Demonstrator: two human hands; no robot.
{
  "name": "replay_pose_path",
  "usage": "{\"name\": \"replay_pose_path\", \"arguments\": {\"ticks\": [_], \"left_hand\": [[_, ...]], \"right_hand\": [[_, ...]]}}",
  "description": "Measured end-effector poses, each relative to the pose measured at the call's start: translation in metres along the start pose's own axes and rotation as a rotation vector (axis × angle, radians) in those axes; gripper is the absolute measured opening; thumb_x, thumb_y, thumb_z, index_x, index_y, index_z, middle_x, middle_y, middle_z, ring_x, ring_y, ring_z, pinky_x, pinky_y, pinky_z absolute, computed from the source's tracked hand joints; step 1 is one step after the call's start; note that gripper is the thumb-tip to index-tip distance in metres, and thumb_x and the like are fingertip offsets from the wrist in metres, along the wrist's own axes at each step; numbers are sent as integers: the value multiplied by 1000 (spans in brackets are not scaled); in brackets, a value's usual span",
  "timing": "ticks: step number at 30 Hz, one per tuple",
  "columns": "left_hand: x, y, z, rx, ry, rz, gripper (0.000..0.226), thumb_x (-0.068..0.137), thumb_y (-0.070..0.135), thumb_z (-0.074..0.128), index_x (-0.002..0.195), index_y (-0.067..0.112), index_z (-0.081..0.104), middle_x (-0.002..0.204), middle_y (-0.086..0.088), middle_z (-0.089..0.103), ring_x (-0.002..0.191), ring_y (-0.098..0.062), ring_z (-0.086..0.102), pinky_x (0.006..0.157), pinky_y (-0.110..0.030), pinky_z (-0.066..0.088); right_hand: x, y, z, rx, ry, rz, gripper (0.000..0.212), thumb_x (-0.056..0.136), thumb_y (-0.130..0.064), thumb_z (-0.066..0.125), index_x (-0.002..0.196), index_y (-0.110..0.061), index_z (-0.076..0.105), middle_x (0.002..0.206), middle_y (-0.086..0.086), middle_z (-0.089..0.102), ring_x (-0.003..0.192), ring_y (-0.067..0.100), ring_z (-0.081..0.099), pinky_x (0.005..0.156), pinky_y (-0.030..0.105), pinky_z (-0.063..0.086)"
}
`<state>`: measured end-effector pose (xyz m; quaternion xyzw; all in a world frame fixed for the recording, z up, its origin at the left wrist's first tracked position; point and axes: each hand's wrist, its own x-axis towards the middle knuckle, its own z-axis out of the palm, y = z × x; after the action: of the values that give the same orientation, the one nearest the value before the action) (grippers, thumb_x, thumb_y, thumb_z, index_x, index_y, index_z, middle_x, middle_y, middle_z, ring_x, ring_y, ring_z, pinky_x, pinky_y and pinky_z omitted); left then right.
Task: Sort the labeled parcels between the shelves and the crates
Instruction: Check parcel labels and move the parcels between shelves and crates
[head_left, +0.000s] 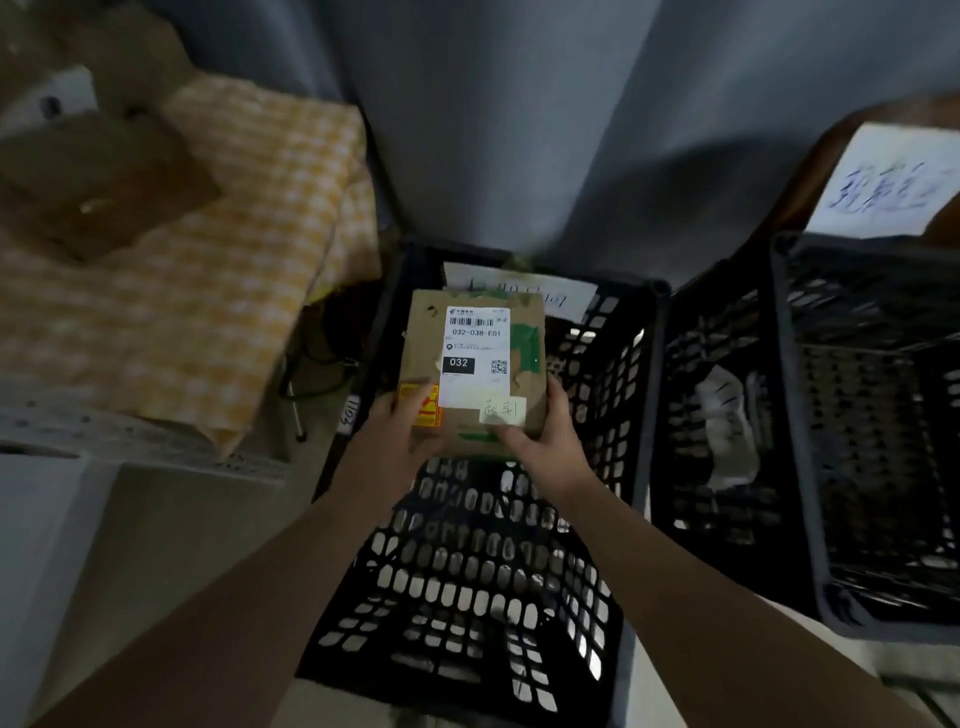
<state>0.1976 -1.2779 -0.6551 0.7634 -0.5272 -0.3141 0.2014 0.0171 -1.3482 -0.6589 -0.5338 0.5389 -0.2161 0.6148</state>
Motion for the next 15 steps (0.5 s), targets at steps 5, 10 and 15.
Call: {"name": "replay_pose_path", "arguments": {"ticks": [5, 10, 15], "left_hand": [[26, -50, 51, 178, -146, -20, 63, 95, 23, 54, 149, 30, 24, 149, -13, 25, 127, -31, 40, 101, -43, 40], [64, -69, 83, 409, -113, 13, 65, 92, 5, 50, 148, 23, 22, 149, -14, 19, 121, -35, 40, 93, -43, 45], [91, -80, 105, 600, -45, 23, 71, 83, -5, 54, 144, 17, 25, 149, -13, 20, 121, -39, 38, 86, -45, 45]], "right_hand": [[32, 68, 15, -44, 13, 87, 85, 85, -17, 69, 150, -23, 15, 120, -17, 49, 111, 1, 51, 93, 18, 47], [73, 106, 23, -43, 27, 84, 84, 87, -17, 68, 149, -25, 13, 120, -18, 50, 111, -5, 52, 96, 21, 48], [107, 129, 32, -51, 46, 50, 78, 90, -17, 64, 149, -24, 13, 125, -15, 43, 117, 3, 44, 91, 14, 42]]}}
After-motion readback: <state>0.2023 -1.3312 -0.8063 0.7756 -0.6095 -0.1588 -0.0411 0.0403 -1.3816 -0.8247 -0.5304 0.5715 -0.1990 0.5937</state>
